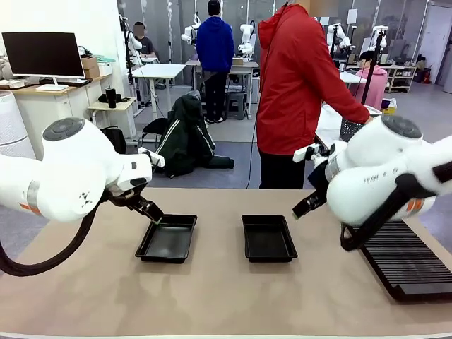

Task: Inspect and transfer BCBs to ESD trays.
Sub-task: Pick up the Blank PCB from the PCB Rack and place it in the left ESD tray.

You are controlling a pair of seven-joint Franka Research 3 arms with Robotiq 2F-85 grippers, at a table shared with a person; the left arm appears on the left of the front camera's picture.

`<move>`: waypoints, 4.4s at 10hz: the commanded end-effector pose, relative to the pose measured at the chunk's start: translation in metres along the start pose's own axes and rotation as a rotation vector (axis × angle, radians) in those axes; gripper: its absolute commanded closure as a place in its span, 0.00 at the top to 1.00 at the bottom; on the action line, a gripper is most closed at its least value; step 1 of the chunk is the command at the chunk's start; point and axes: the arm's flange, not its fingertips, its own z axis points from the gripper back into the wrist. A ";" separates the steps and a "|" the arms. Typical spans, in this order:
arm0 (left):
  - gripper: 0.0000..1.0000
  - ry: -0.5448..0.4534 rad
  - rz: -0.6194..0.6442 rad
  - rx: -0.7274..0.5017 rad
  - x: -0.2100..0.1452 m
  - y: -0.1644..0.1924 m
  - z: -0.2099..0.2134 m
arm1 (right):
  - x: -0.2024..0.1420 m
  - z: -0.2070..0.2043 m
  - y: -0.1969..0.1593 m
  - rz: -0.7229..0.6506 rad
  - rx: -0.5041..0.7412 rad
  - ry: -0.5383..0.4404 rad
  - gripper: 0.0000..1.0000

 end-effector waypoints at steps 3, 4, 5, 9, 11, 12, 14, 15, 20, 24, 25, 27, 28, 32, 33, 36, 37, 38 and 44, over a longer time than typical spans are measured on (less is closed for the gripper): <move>1.00 0.090 0.221 -0.181 -0.002 0.027 0.112 | 0.016 0.109 -0.034 -0.198 0.198 0.093 0.94; 1.00 0.131 0.273 -0.219 -0.009 0.036 0.141 | 0.014 0.134 -0.042 -0.254 0.271 0.113 0.94; 1.00 0.151 0.292 -0.250 -0.013 0.046 0.166 | 0.011 0.156 -0.053 -0.294 0.306 0.121 0.94; 1.00 0.094 0.401 -0.412 -0.025 0.092 0.234 | -0.017 0.230 -0.115 -0.513 0.470 0.171 0.94; 1.00 0.032 0.512 -0.426 -0.033 0.109 0.246 | -0.028 0.259 -0.140 -0.585 0.489 0.135 0.94; 1.00 0.029 0.569 -0.415 -0.036 0.118 0.253 | -0.034 0.272 -0.147 -0.605 0.487 0.107 0.94; 1.00 -0.038 0.610 -0.390 -0.033 0.119 0.269 | -0.044 0.288 -0.172 -0.676 0.480 0.113 0.94; 1.00 -0.017 0.612 -0.382 -0.032 0.121 0.276 | -0.050 0.293 -0.180 -0.707 0.493 0.098 0.94; 1.00 0.079 0.631 -0.342 -0.025 0.130 0.291 | -0.076 0.304 -0.200 -0.724 0.496 0.105 0.94; 1.00 0.069 0.626 -0.335 -0.031 0.123 0.297 | -0.083 0.308 -0.197 -0.724 0.482 0.088 0.94; 1.00 0.054 0.625 -0.331 -0.033 0.121 0.299 | -0.083 0.313 -0.195 -0.717 0.474 0.074 0.94; 1.00 0.017 0.631 -0.330 -0.035 0.123 0.304 | -0.080 0.324 -0.190 -0.691 0.450 0.032 0.94; 1.00 0.008 0.631 -0.334 -0.036 0.123 0.306 | -0.076 0.331 -0.189 -0.679 0.444 0.025 0.94; 1.00 -0.045 0.626 -0.361 -0.036 0.124 0.309 | -0.062 0.347 -0.192 -0.645 0.451 -0.010 0.94; 1.00 -0.074 0.620 -0.353 -0.034 0.125 0.311 | -0.058 0.348 -0.195 -0.649 0.448 -0.014 0.94; 1.00 -0.085 0.611 -0.352 -0.030 0.126 0.315 | -0.054 0.353 -0.204 -0.648 0.448 -0.026 0.94; 1.00 -0.088 0.616 -0.348 -0.030 0.126 0.316 | -0.054 0.354 -0.206 -0.651 0.446 -0.020 0.94; 1.00 -0.089 0.622 -0.347 -0.031 0.125 0.317 | -0.054 0.355 -0.208 -0.652 0.443 -0.014 0.94; 1.00 -0.050 0.639 -0.306 -0.035 0.128 0.323 | -0.057 0.352 -0.217 -0.679 0.443 0.003 0.94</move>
